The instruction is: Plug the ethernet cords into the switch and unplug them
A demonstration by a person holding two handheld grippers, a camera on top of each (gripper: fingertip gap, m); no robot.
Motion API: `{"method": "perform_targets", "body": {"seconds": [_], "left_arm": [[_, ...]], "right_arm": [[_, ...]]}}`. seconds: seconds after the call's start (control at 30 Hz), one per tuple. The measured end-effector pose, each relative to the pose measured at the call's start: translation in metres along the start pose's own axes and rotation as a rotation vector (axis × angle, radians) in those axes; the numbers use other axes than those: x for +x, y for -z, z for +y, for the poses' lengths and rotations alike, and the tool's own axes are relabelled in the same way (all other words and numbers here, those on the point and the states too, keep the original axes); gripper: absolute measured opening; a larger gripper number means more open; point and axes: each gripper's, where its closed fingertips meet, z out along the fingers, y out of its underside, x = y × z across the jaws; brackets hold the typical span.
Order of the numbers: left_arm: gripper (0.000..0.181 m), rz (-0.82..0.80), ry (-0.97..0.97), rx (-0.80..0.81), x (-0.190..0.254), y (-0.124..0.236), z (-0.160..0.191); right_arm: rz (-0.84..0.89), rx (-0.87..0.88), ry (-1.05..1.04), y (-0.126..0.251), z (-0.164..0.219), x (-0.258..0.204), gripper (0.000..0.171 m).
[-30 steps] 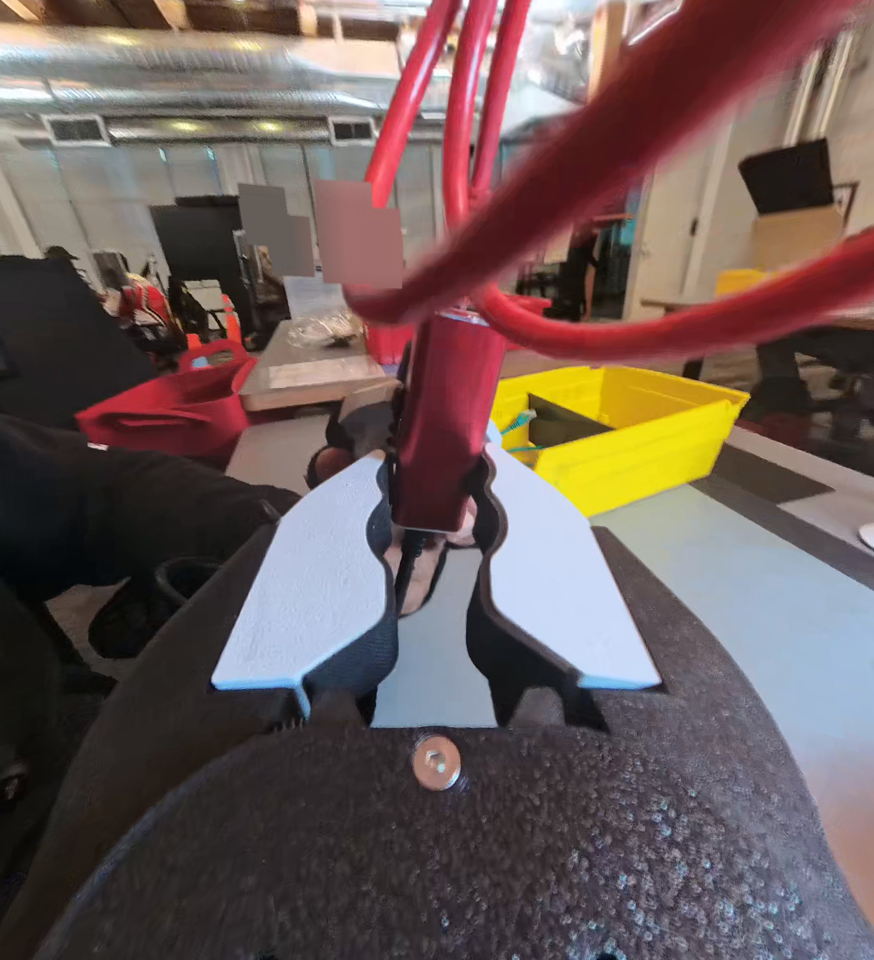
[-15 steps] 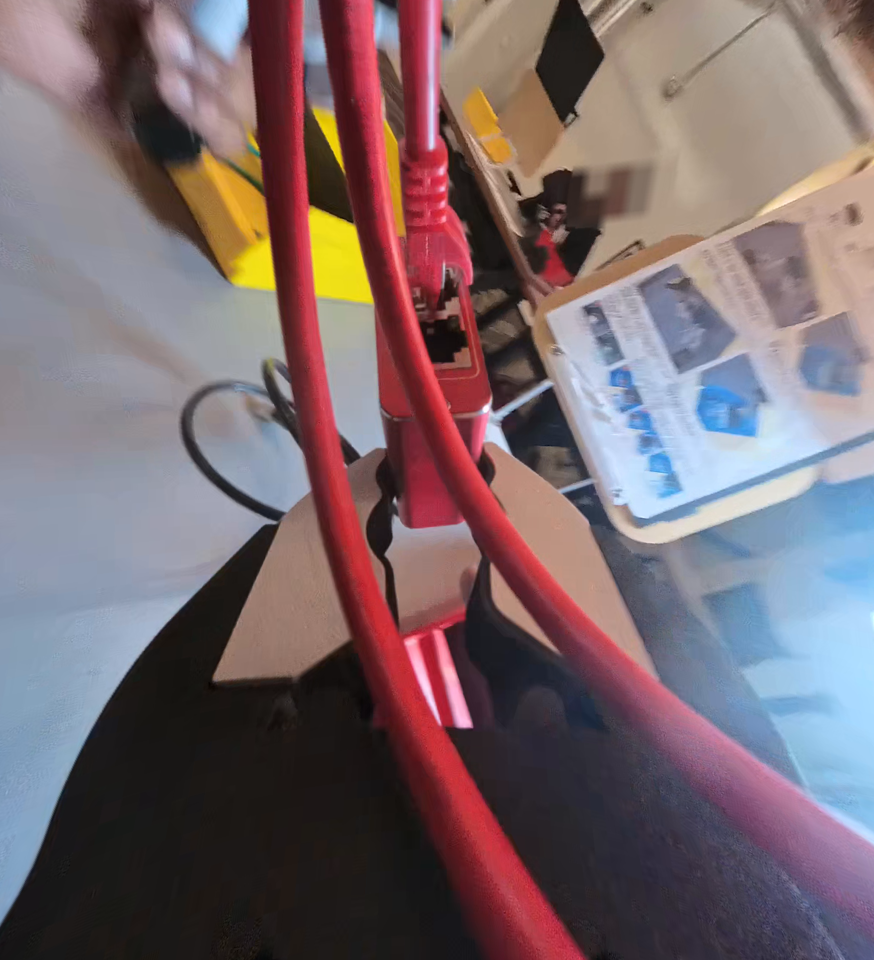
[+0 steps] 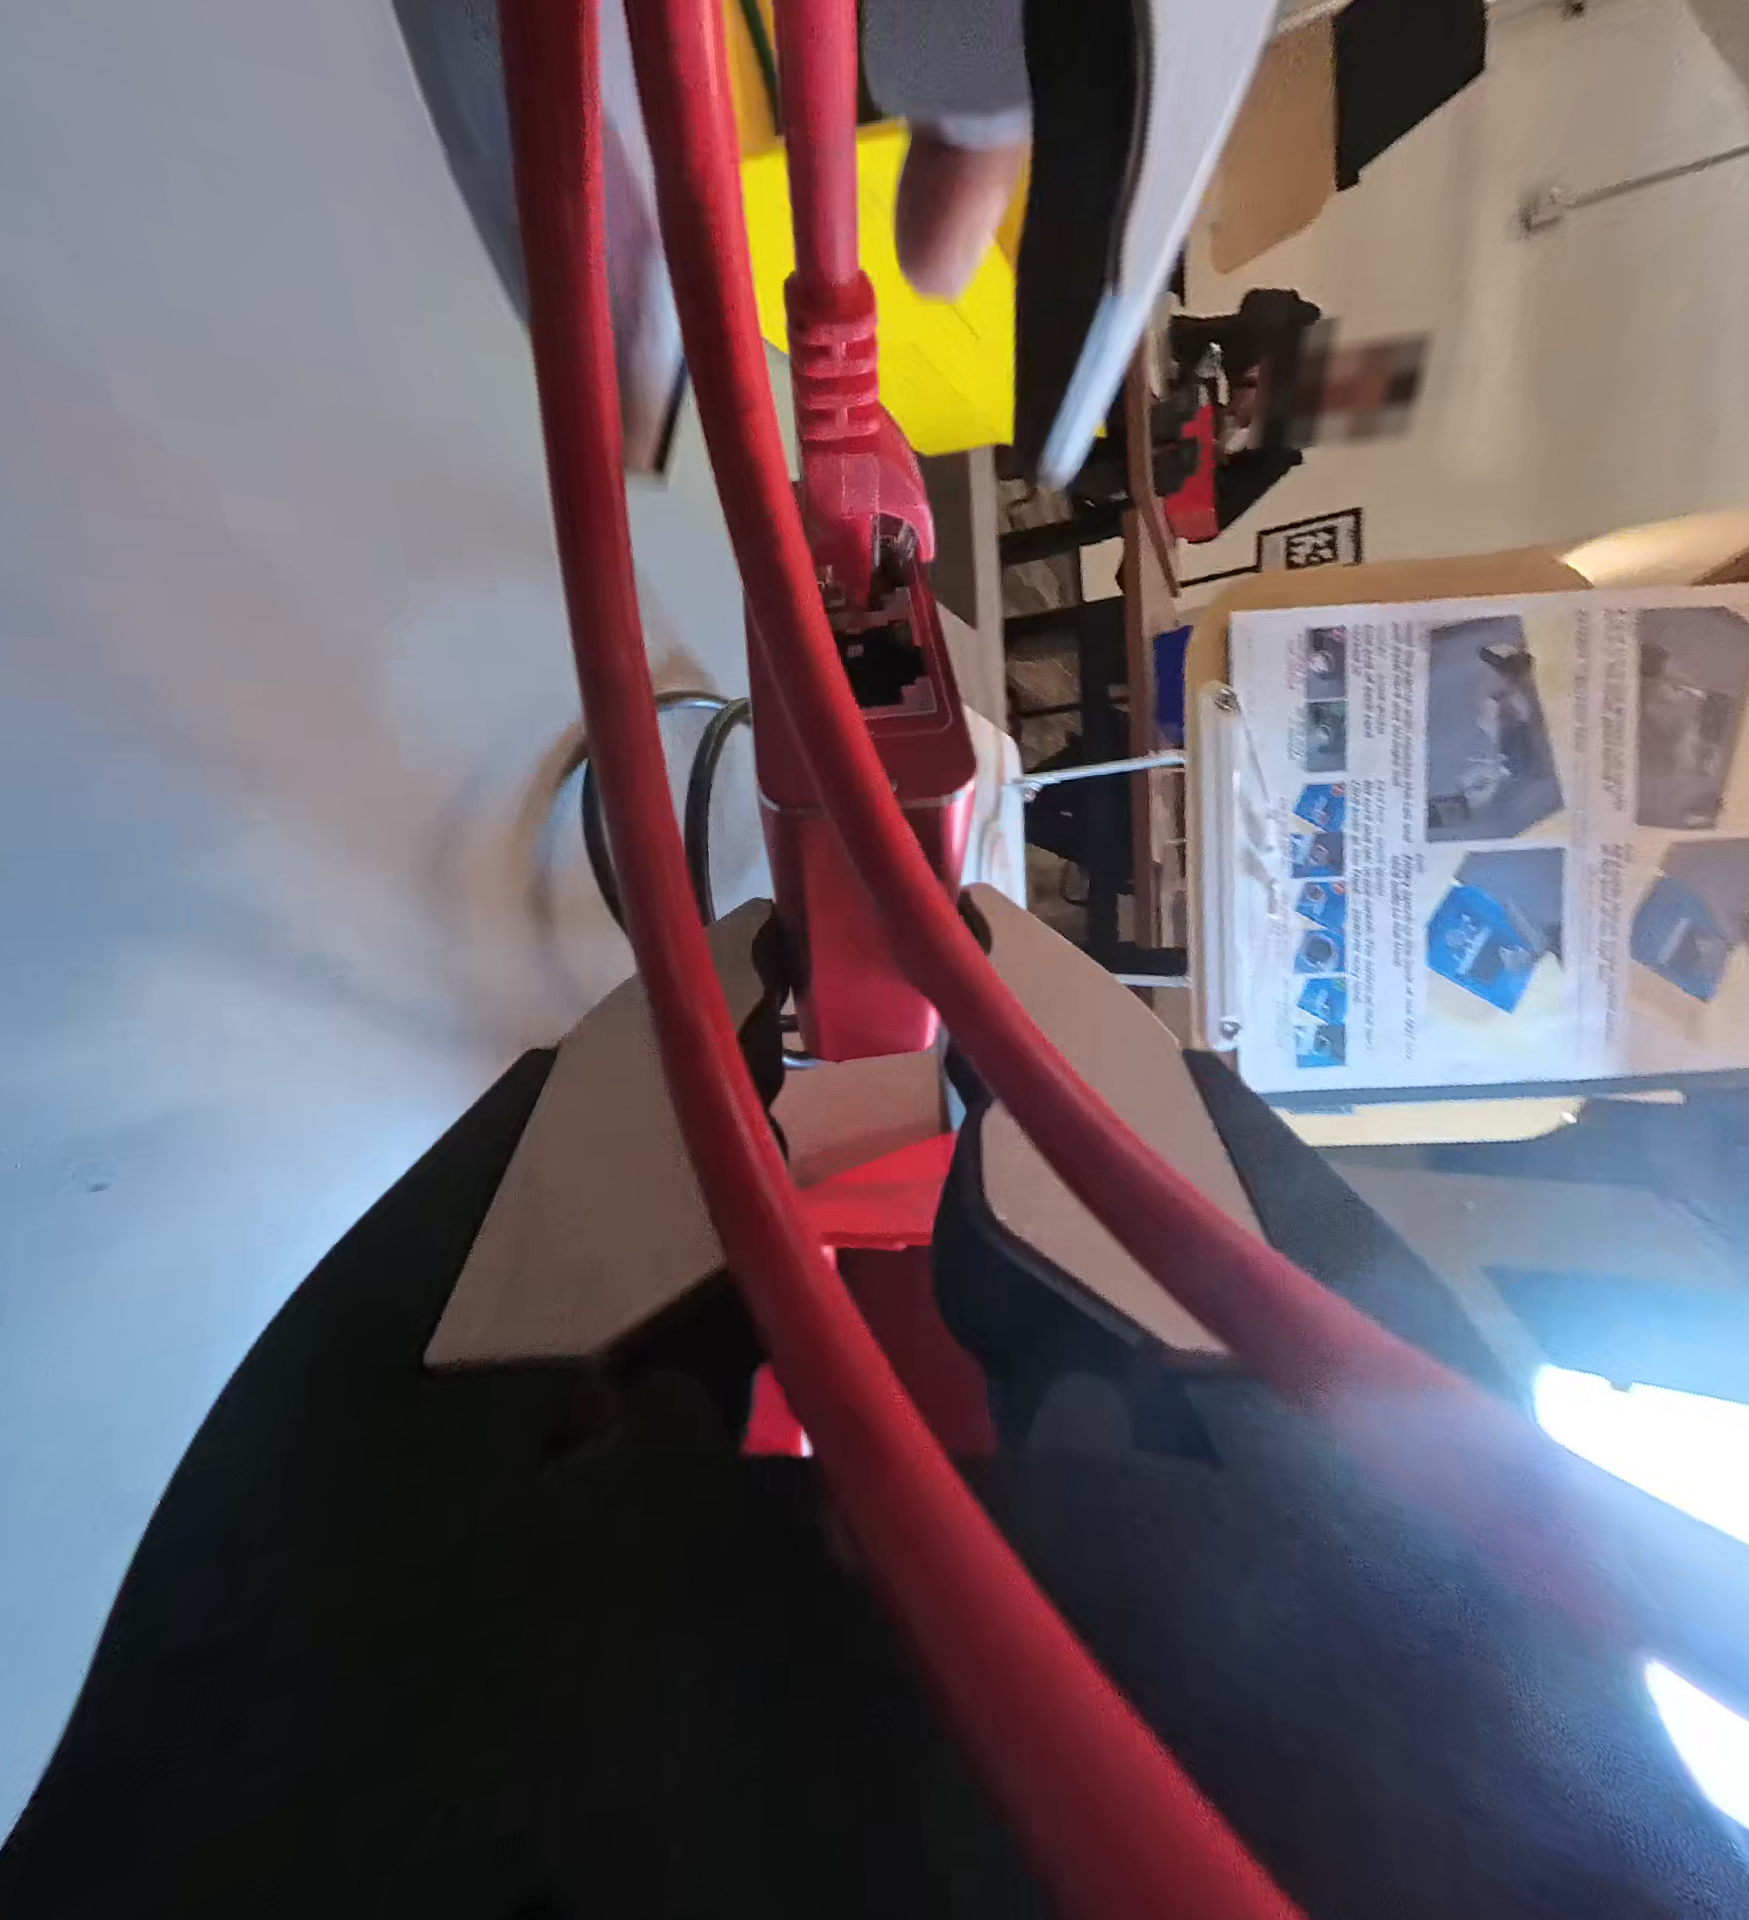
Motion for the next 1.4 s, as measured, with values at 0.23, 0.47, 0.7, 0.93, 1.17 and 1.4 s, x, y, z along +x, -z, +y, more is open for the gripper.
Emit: {"method": "perform_targets", "body": {"seconds": [0.23,0.47,0.7,0.93,1.17,1.4], "left_arm": [[0.03,-0.05,-0.183,-0.043,0.015,-0.032,0.017],[0.029,-0.033,0.116,0.184,-0.008,-0.011,-0.007],[0.028,0.033,0.34,0.476,-0.021,0.018,-0.034],[0.029,0.238,0.328,0.507,0.024,-0.003,-0.049],[0.038,0.243,0.333,0.276,0.014,-0.016,-0.008],[0.028,-0.053,0.706,0.196,-0.078,0.028,0.061]], "right_arm": [[-0.138,0.066,-0.074,0.002,-0.024,-0.025,0.028],[-0.131,0.372,-0.327,0.027,-0.043,0.004,0.042],[-0.188,0.59,-0.579,0.044,-0.035,0.026,0.051],[-0.324,0.627,-0.439,0.055,-0.067,-0.005,0.039],[-0.229,0.518,-0.359,0.039,-0.045,-0.006,0.028],[0.118,0.317,-0.073,0.029,0.001,0.022,0.027]]}}
